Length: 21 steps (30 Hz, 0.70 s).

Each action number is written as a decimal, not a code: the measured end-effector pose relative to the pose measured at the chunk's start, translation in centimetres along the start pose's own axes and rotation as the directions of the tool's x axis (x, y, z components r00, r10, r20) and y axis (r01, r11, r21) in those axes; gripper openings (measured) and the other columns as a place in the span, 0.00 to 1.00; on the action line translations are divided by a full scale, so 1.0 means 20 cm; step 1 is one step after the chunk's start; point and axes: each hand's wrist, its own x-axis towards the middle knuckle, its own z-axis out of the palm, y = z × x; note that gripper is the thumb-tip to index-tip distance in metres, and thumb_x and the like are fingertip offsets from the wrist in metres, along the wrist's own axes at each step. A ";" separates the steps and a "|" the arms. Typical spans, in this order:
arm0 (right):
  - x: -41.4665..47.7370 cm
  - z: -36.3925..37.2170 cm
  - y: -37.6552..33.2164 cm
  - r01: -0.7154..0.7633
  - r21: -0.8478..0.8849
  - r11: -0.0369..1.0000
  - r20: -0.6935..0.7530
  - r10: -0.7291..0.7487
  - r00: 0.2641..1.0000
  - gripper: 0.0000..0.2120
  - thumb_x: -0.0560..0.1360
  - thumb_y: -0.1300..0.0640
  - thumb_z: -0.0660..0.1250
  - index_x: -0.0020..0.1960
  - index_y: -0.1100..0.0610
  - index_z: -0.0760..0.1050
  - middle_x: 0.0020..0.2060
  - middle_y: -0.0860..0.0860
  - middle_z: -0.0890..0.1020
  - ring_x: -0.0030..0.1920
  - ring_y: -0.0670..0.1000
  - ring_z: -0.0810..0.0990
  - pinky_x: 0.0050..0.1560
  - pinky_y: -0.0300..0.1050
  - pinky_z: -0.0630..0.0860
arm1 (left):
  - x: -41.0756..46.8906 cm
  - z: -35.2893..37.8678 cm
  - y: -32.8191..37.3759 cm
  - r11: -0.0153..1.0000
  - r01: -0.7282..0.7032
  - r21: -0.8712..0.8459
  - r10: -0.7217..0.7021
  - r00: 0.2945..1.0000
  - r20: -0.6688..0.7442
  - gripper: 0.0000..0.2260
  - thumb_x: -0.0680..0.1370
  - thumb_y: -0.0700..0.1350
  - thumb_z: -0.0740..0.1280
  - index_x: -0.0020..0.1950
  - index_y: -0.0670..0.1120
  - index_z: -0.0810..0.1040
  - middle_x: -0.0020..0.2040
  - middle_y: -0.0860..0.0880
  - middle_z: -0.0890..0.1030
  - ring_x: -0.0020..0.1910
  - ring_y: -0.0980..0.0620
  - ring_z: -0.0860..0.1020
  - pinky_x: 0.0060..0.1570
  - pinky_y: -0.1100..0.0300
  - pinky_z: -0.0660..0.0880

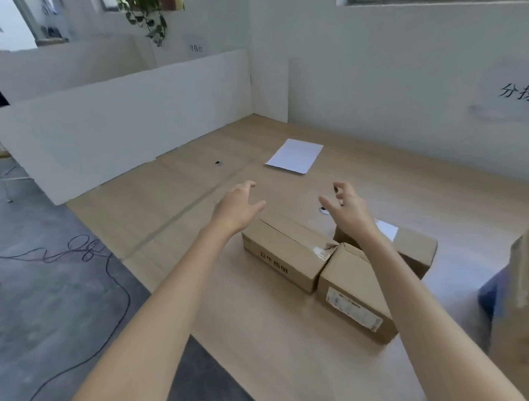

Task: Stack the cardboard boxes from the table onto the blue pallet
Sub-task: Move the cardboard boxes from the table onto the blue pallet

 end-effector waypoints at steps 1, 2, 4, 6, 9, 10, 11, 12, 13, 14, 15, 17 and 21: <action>0.05 0.05 0.04 -0.028 -0.016 0.999 0.007 0.028 1.000 0.29 0.78 0.43 0.63 0.74 0.54 0.60 0.67 0.56 0.72 0.67 0.56 0.71 0.61 0.54 0.71 | 0.07 0.05 -0.04 1.000 0.005 0.020 -0.006 0.999 0.047 0.26 0.78 0.52 0.65 0.73 0.48 0.64 0.72 0.49 0.69 0.70 0.48 0.67 0.68 0.47 0.64; 0.08 0.11 0.07 -0.059 -0.037 0.998 0.024 0.060 0.998 0.29 0.78 0.43 0.63 0.74 0.54 0.60 0.68 0.55 0.71 0.67 0.55 0.71 0.61 0.54 0.71 | 0.13 0.10 -0.08 0.999 0.005 0.042 -0.009 0.995 0.095 0.26 0.78 0.52 0.65 0.74 0.48 0.64 0.72 0.49 0.68 0.70 0.48 0.67 0.68 0.46 0.64; 0.15 0.22 0.15 -0.118 -0.102 0.988 0.055 0.124 0.991 0.31 0.77 0.42 0.63 0.75 0.53 0.59 0.70 0.55 0.70 0.67 0.56 0.71 0.62 0.55 0.71 | 0.25 0.21 -0.17 0.996 -0.015 0.084 0.001 0.985 0.170 0.29 0.76 0.53 0.67 0.74 0.48 0.63 0.73 0.49 0.67 0.71 0.48 0.66 0.69 0.46 0.64; 0.20 0.32 0.23 -0.167 -0.194 0.967 0.071 0.184 0.980 0.34 0.76 0.39 0.64 0.75 0.53 0.58 0.70 0.55 0.69 0.68 0.57 0.70 0.63 0.56 0.71 | 0.35 0.31 -0.25 0.993 -0.027 0.115 0.000 0.973 0.232 0.32 0.74 0.53 0.69 0.75 0.48 0.61 0.74 0.48 0.66 0.72 0.47 0.64 0.69 0.46 0.63; 0.20 0.44 0.35 -0.242 -0.271 0.932 0.097 0.276 0.956 0.36 0.74 0.38 0.65 0.75 0.52 0.58 0.69 0.55 0.69 0.71 0.56 0.66 0.65 0.55 0.69 | 0.43 0.46 -0.36 0.981 -0.046 0.189 -0.023 0.938 0.346 0.41 0.70 0.55 0.73 0.77 0.51 0.55 0.77 0.47 0.59 0.74 0.45 0.60 0.70 0.45 0.61; 0.19 0.47 0.38 -0.258 -0.292 0.921 0.099 0.297 0.950 0.36 0.74 0.38 0.65 0.75 0.52 0.59 0.69 0.55 0.69 0.71 0.55 0.64 0.67 0.54 0.67 | 0.46 0.51 -0.40 0.975 -0.054 0.215 -0.034 0.922 0.387 0.45 0.68 0.57 0.75 0.78 0.52 0.53 0.78 0.46 0.56 0.75 0.44 0.58 0.71 0.44 0.59; 0.17 0.50 0.42 -0.268 -0.319 0.909 0.101 0.314 0.944 0.37 0.73 0.38 0.66 0.75 0.53 0.59 0.70 0.55 0.68 0.73 0.55 0.62 0.69 0.53 0.65 | 0.48 0.56 -0.43 0.968 -0.066 0.240 -0.044 0.903 0.426 0.49 0.66 0.57 0.76 0.78 0.54 0.50 0.78 0.45 0.52 0.76 0.43 0.55 0.72 0.44 0.58; 0.16 0.53 0.45 -0.271 -0.353 0.895 0.099 0.324 0.941 0.37 0.73 0.37 0.66 0.75 0.53 0.59 0.71 0.55 0.67 0.74 0.56 0.59 0.71 0.53 0.62 | 0.50 0.60 -0.47 0.960 -0.086 0.267 -0.048 0.888 0.458 0.52 0.65 0.58 0.77 0.79 0.55 0.48 0.79 0.44 0.49 0.76 0.41 0.53 0.72 0.44 0.56; 0.14 0.56 0.48 -0.270 -0.391 0.880 0.095 0.330 0.939 0.37 0.73 0.37 0.66 0.75 0.53 0.59 0.72 0.55 0.65 0.76 0.57 0.55 0.73 0.53 0.59 | 0.53 0.65 -0.51 0.948 -0.112 0.297 -0.046 0.877 0.479 0.54 0.63 0.58 0.78 0.78 0.57 0.46 0.79 0.43 0.46 0.76 0.40 0.52 0.72 0.44 0.55; 0.13 0.59 0.50 -0.264 -0.425 0.866 0.092 0.332 0.939 0.37 0.72 0.36 0.65 0.75 0.52 0.60 0.73 0.54 0.64 0.77 0.57 0.50 0.74 0.52 0.56 | 0.55 0.68 -0.54 0.935 -0.140 0.325 -0.040 0.871 0.490 0.55 0.63 0.59 0.78 0.78 0.58 0.44 0.79 0.42 0.44 0.76 0.39 0.51 0.71 0.44 0.55; 0.11 0.62 0.52 -0.258 -0.447 0.857 0.091 0.330 0.939 0.37 0.72 0.36 0.66 0.74 0.52 0.60 0.74 0.55 0.62 0.78 0.57 0.47 0.75 0.52 0.53 | 0.56 0.71 -0.57 0.923 -0.167 0.347 -0.029 0.868 0.495 0.56 0.62 0.59 0.79 0.78 0.60 0.42 0.79 0.42 0.42 0.76 0.39 0.51 0.71 0.44 0.55; 0.09 0.67 0.54 -0.245 -0.462 0.853 0.094 0.321 0.942 0.37 0.72 0.36 0.66 0.75 0.50 0.59 0.77 0.56 0.54 0.78 0.57 0.41 0.76 0.51 0.46 | 0.60 0.77 -0.64 0.901 -0.230 0.368 0.014 0.864 0.504 0.58 0.61 0.59 0.79 0.76 0.63 0.39 0.78 0.40 0.40 0.76 0.38 0.51 0.71 0.44 0.57; 0.04 0.78 0.55 -0.266 -0.508 0.819 0.046 0.334 0.941 0.42 0.69 0.32 0.67 0.75 0.49 0.56 0.77 0.62 0.42 0.77 0.59 0.34 0.75 0.52 0.37 | 0.66 0.83 -0.76 0.854 -0.374 0.362 0.139 0.834 0.534 0.53 0.66 0.57 0.76 0.76 0.65 0.38 0.77 0.38 0.39 0.74 0.37 0.59 0.69 0.47 0.62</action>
